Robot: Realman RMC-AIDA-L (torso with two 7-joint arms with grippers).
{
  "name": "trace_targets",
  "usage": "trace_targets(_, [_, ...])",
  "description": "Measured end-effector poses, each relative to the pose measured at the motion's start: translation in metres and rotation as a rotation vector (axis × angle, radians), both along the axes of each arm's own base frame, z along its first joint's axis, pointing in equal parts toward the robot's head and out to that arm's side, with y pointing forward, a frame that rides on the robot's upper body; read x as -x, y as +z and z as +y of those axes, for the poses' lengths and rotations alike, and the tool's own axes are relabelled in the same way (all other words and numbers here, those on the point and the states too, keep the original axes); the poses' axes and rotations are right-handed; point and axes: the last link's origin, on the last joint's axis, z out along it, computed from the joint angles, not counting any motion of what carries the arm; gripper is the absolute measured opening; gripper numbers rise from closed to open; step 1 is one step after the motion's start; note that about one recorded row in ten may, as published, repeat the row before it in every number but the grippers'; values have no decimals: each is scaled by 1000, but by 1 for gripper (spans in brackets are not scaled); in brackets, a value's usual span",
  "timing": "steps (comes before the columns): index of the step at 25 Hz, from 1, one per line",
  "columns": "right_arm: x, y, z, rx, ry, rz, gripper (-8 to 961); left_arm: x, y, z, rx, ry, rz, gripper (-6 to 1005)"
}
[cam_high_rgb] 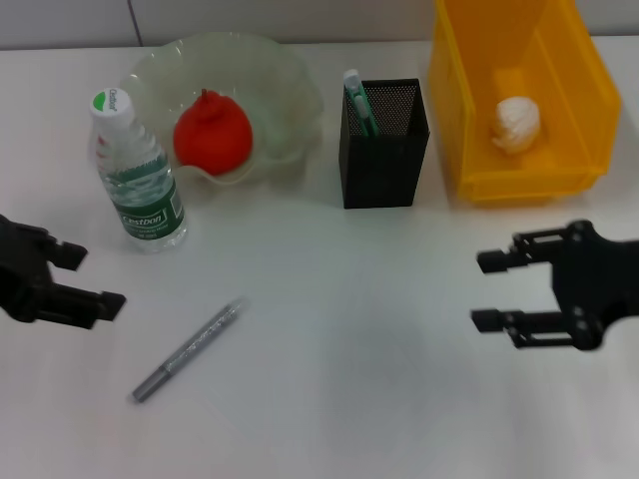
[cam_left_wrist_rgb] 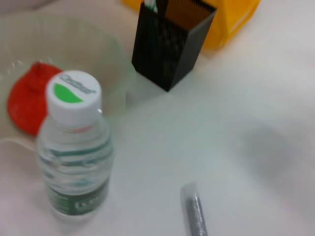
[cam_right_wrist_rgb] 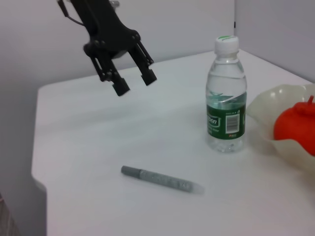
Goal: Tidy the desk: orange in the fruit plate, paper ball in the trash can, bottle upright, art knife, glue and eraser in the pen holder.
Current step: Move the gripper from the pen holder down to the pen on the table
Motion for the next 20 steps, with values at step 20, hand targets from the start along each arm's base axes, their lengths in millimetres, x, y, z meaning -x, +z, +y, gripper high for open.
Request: trace_targets(20, [-33, 13, -27, -1, 21, 99, 614, -39, -107, -3, 104, -23, 365, 753])
